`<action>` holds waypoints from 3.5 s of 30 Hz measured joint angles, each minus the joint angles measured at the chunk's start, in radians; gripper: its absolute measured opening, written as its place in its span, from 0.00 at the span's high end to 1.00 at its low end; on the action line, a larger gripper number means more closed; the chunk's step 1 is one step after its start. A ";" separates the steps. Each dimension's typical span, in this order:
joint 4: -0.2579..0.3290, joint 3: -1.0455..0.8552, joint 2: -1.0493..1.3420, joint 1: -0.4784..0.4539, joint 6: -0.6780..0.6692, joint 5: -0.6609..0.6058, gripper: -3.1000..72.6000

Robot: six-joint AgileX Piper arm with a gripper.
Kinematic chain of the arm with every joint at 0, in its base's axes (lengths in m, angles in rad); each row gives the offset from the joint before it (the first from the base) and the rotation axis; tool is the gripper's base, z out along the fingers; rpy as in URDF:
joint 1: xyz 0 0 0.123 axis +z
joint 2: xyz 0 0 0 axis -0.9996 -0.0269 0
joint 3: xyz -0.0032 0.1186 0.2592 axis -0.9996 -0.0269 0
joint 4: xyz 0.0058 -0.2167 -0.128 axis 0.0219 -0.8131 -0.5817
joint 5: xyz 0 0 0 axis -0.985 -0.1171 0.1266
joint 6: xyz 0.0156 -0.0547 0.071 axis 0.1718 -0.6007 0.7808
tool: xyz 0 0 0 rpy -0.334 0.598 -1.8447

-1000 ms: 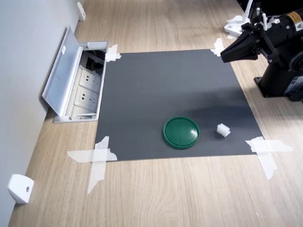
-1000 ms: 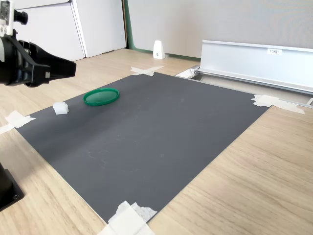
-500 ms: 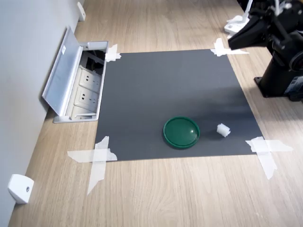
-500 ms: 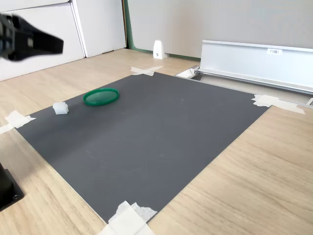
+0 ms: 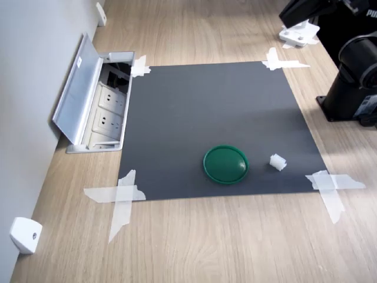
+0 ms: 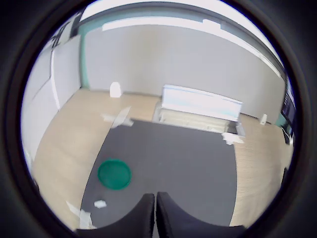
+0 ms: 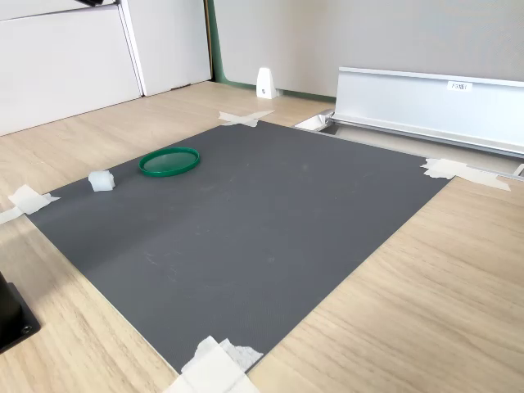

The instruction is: Grasp a white terminal and put it on the green lid.

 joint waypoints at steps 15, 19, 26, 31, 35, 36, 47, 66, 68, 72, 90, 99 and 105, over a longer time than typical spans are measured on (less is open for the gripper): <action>0.154 0.122 -0.301 0.032 -0.549 -0.240 0.82; 0.103 0.122 -0.355 0.152 -0.531 -0.230 0.54; 0.065 0.122 -0.450 0.325 -0.371 -0.160 0.06; 0.081 0.122 -0.460 0.394 -0.301 -0.103 0.01; 0.090 0.117 -0.460 0.419 -0.267 -0.048 0.00; 0.092 0.111 -0.461 0.419 -0.262 -0.027 0.00; 0.057 0.002 -0.535 0.419 -0.199 0.048 0.00; 0.017 -0.046 -0.557 0.537 -0.102 0.086 0.02; 0.014 -0.046 -0.587 0.537 -0.088 0.093 0.02; 0.000 -0.046 -0.666 0.537 -0.080 0.119 0.02; -0.009 -0.080 -0.803 0.537 -0.093 0.222 0.02; -0.008 -0.115 -0.825 0.537 -0.131 0.300 0.02; -0.008 -0.115 -0.856 0.537 -0.141 0.340 0.02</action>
